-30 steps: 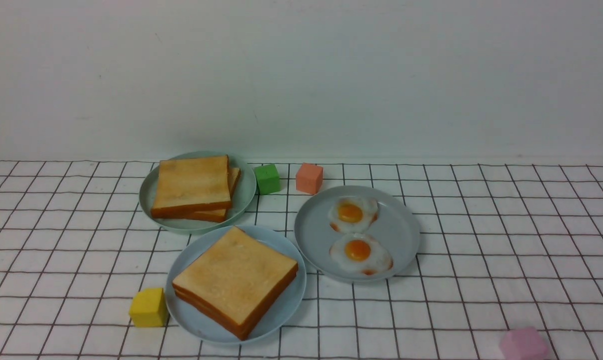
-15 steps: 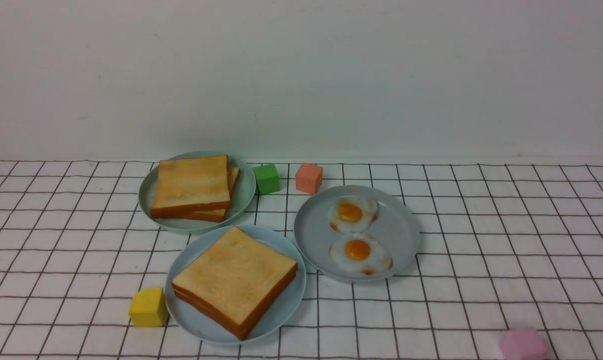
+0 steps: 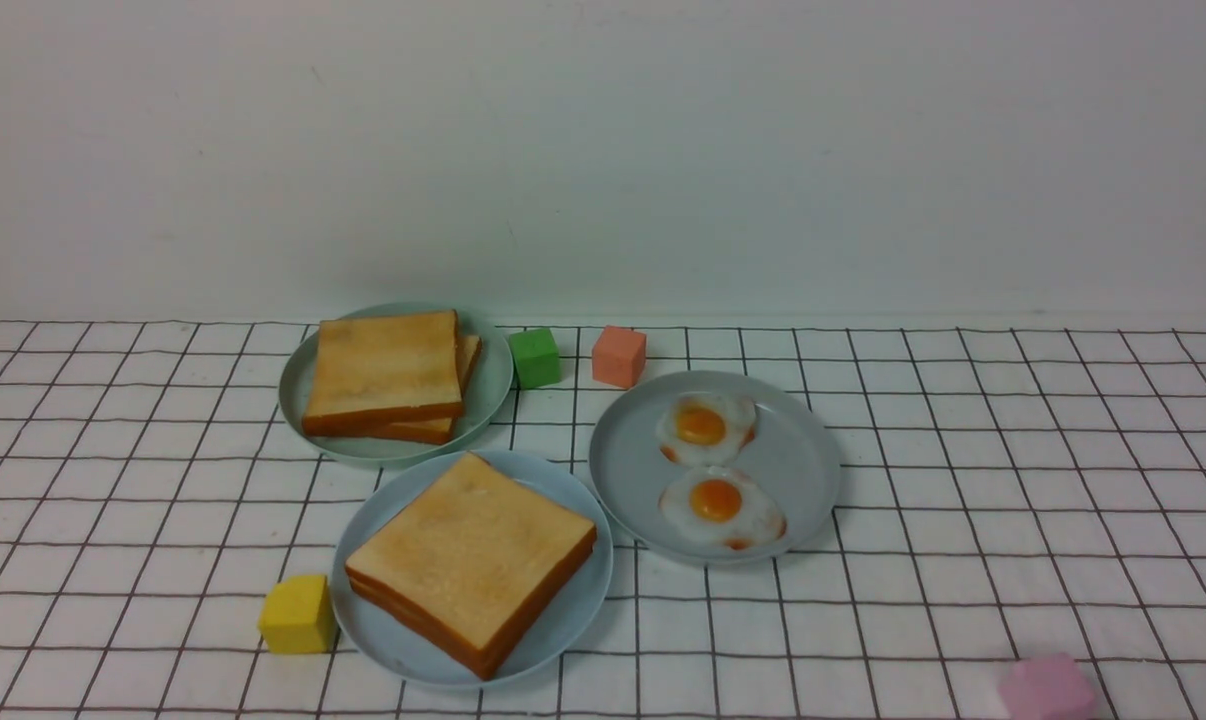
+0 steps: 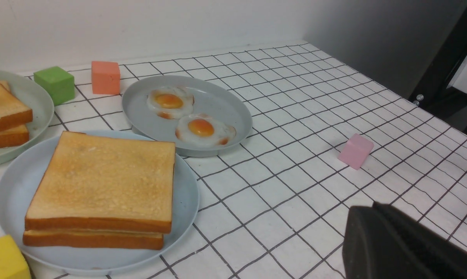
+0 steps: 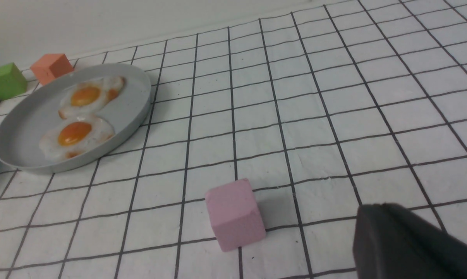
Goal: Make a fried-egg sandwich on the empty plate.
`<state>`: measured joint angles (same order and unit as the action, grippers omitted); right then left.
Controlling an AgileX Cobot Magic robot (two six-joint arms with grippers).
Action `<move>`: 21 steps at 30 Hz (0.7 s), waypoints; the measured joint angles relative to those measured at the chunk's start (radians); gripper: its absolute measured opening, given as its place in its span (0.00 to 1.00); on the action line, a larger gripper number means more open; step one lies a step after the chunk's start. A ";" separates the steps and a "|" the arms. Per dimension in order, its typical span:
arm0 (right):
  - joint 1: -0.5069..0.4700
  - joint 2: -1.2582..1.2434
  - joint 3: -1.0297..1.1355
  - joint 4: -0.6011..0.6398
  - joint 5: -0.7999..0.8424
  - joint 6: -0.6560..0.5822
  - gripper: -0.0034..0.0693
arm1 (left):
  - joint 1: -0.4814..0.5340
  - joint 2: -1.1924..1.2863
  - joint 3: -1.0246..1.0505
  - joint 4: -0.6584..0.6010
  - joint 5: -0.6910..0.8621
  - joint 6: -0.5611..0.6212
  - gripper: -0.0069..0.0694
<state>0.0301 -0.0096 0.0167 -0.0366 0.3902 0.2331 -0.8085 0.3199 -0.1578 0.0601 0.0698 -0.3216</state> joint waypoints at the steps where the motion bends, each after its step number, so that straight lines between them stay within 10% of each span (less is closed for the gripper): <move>1: 0.000 0.000 0.000 0.000 0.000 0.000 0.03 | 0.000 0.000 0.000 0.000 0.000 0.000 0.09; 21: 0.000 0.000 0.000 -0.001 0.000 0.000 0.04 | 0.000 0.000 0.000 0.000 0.001 0.000 0.11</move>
<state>0.0301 -0.0096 0.0167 -0.0375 0.3902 0.2331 -0.8085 0.3199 -0.1578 0.0601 0.0705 -0.3216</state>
